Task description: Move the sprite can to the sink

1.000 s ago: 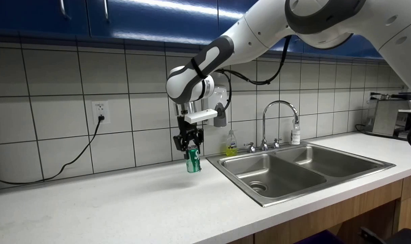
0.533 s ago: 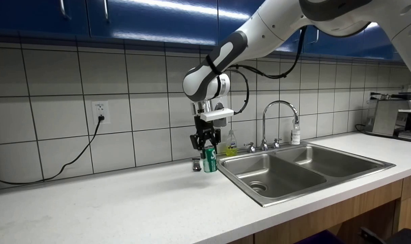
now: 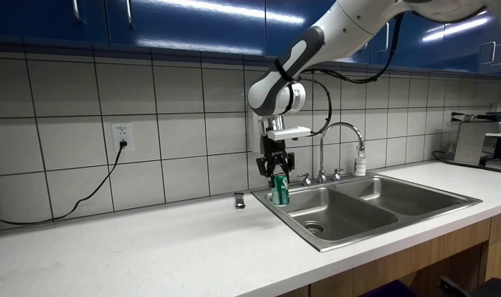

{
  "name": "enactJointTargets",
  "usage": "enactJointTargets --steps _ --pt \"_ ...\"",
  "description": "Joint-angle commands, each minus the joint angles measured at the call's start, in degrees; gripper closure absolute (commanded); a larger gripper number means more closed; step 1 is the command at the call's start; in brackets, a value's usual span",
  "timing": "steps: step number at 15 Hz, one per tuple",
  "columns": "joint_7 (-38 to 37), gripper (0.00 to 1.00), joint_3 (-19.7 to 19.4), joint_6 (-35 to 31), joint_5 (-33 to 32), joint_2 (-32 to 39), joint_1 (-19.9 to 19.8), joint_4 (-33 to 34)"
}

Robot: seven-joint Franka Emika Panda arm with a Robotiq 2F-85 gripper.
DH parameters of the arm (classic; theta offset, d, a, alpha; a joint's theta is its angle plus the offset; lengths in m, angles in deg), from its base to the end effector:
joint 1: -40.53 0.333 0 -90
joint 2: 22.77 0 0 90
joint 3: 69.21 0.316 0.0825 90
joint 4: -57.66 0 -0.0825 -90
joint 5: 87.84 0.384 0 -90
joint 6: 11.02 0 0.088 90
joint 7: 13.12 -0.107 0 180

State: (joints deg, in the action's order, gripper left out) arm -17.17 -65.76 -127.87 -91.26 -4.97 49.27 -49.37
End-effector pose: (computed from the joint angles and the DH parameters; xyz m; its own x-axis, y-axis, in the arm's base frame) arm 0.5972 0.1237 0.3392 0.9767 0.1660 -0.1359 0.1729 -0.9841 0.0403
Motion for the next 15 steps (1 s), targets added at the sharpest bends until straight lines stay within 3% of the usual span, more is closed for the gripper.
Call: enactJointTargets --steps 1,9,15 --pt "-1.1 0.62 -0.8 -0.9 1.3 -5.8 -2.4 -6.5" --pt "-0.9 0.62 -4.0 -2.7 2.0 -8.8 -6.6 -12.9" --pt "-0.2 0.62 -6.5 -8.8 2.1 -6.8 -9.6 -14.6"
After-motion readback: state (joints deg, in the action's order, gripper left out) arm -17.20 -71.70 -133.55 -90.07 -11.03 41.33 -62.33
